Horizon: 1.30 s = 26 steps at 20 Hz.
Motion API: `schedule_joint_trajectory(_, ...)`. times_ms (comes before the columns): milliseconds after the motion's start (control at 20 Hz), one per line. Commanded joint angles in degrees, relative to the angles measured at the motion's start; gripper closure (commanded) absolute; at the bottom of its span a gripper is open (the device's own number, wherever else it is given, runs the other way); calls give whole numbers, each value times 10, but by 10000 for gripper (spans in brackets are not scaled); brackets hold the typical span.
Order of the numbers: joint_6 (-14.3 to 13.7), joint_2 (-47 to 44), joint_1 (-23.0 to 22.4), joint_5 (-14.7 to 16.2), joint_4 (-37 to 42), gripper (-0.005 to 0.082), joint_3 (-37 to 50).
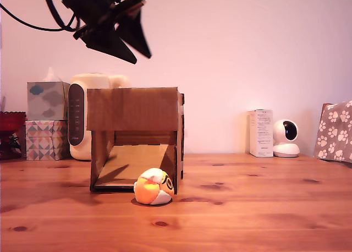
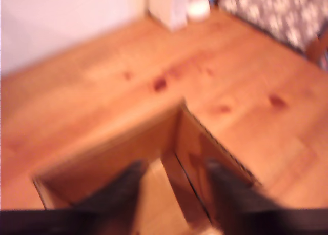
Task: Drop the footbag into the cardboard dice tower
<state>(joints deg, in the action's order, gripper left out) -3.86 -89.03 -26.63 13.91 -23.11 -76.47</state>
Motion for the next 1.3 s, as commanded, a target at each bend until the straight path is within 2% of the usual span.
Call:
schedule_joint_trajectory(0, -12, 23, -2, 11, -16, 790, 12)
schedule_joint_trajectory(150, -12, 51, -2, 48, -19, 790, 32)
schedule_joint_trajectory(350, -11, 107, -2, 67, 24, 790, 107)
schedule_joint_trajectory(950, 3, 303, 7, 71, 114, 790, 350)
schedule_joint_trajectory(1250, 30, 435, 42, 70, 94, 790, 435)
